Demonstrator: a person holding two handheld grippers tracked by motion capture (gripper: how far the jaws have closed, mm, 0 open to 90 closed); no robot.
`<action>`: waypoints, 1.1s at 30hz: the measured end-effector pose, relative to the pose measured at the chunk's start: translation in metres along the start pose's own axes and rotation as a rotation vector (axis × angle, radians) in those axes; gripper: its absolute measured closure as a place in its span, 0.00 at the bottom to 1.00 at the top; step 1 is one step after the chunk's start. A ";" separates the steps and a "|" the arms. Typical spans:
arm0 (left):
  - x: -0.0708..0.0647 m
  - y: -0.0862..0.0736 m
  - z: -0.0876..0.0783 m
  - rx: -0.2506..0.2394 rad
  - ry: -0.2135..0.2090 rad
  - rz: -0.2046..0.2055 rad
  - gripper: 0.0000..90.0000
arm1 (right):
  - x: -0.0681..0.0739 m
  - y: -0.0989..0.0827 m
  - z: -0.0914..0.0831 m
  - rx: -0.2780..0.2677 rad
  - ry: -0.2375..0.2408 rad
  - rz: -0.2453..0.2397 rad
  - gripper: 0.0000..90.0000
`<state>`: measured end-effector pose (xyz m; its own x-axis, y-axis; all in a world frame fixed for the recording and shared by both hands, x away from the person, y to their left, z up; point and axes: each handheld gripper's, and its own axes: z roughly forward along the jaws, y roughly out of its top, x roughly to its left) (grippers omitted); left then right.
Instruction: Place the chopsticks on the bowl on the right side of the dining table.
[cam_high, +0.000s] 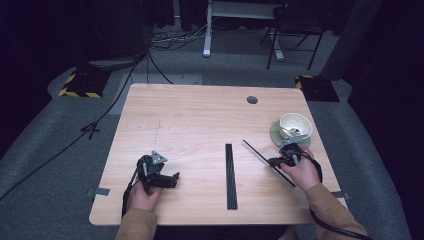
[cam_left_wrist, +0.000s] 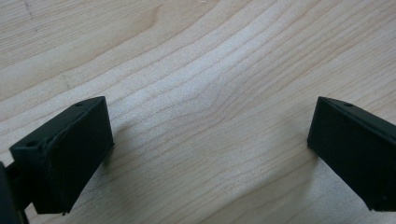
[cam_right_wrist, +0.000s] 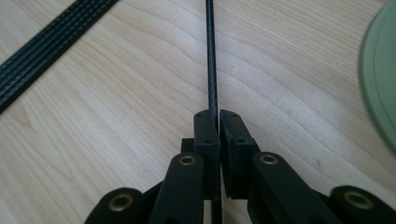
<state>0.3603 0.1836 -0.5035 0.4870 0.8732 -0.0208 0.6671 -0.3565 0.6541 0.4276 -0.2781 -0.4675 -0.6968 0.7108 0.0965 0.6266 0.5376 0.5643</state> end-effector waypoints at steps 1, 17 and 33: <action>0.000 0.000 0.000 0.000 0.000 0.000 0.00 | 0.000 0.000 0.000 0.000 0.000 0.000 0.96; 0.000 0.000 0.000 0.000 0.001 -0.001 0.00 | 0.005 0.019 -0.043 -0.081 0.023 -0.007 0.96; -0.001 -0.001 -0.001 0.003 0.000 -0.008 0.00 | -0.020 0.041 -0.089 -0.150 -0.024 -0.013 0.96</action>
<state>0.3578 0.1834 -0.5034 0.4810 0.8763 -0.0260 0.6727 -0.3499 0.6519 0.4367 -0.3108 -0.3734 -0.6949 0.7157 0.0703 0.5575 0.4743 0.6813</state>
